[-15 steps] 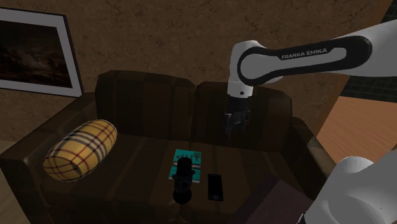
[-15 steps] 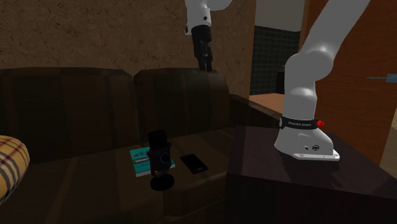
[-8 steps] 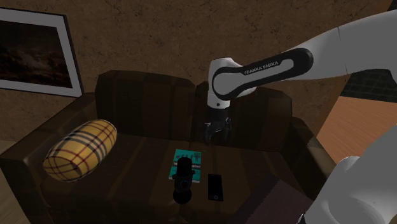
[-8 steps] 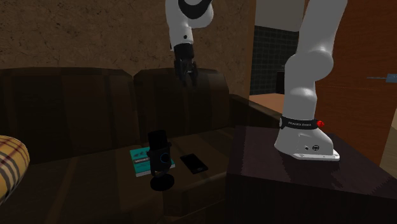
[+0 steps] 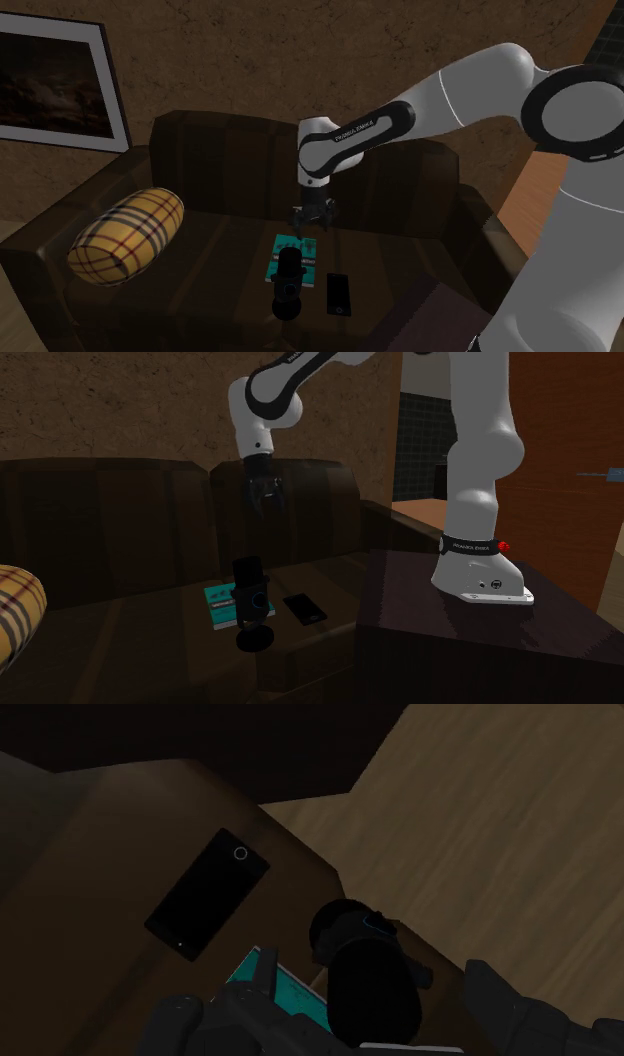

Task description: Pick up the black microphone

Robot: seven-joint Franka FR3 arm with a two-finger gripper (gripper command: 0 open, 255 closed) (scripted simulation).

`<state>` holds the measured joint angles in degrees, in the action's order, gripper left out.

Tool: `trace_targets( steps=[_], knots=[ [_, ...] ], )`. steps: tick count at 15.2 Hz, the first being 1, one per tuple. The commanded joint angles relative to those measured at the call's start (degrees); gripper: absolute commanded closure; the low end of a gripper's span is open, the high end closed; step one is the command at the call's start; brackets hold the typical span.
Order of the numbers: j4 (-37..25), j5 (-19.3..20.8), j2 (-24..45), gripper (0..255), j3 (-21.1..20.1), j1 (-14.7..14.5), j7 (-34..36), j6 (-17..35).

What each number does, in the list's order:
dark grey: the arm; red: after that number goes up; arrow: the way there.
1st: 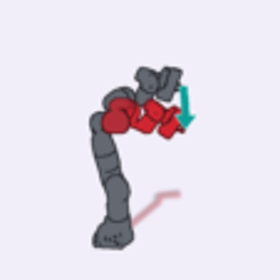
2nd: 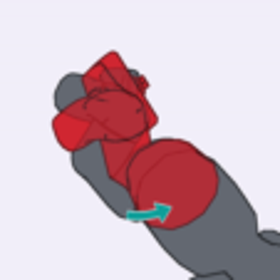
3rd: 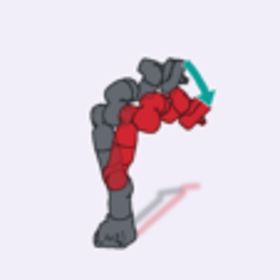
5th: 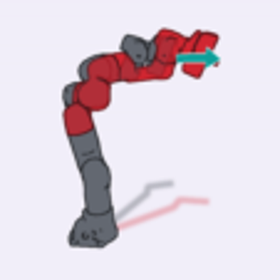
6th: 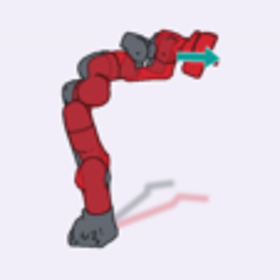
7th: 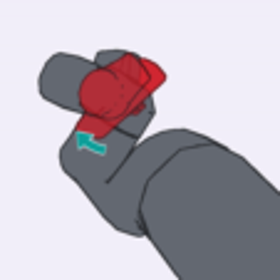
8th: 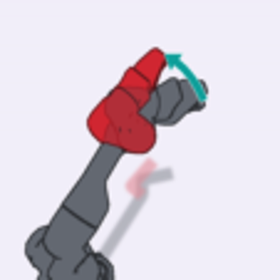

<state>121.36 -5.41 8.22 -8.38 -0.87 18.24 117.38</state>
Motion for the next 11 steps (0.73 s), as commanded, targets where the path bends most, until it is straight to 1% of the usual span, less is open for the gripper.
trace_targets(
  steps=[1,5,9,11],
  knots=[
    [-3.06,0.59,4.58,0,0.11,-0.24,1.42,1.15],
    [-10.51,1.65,13.94,0,0.65,-1.01,4.04,2.32],
    [-19.28,2.41,23.42,0,1.42,-1.87,6.30,2.29],
    [-20.13,2.49,24.81,0,1.54,-1.99,6.45,2.76]
  ],
)
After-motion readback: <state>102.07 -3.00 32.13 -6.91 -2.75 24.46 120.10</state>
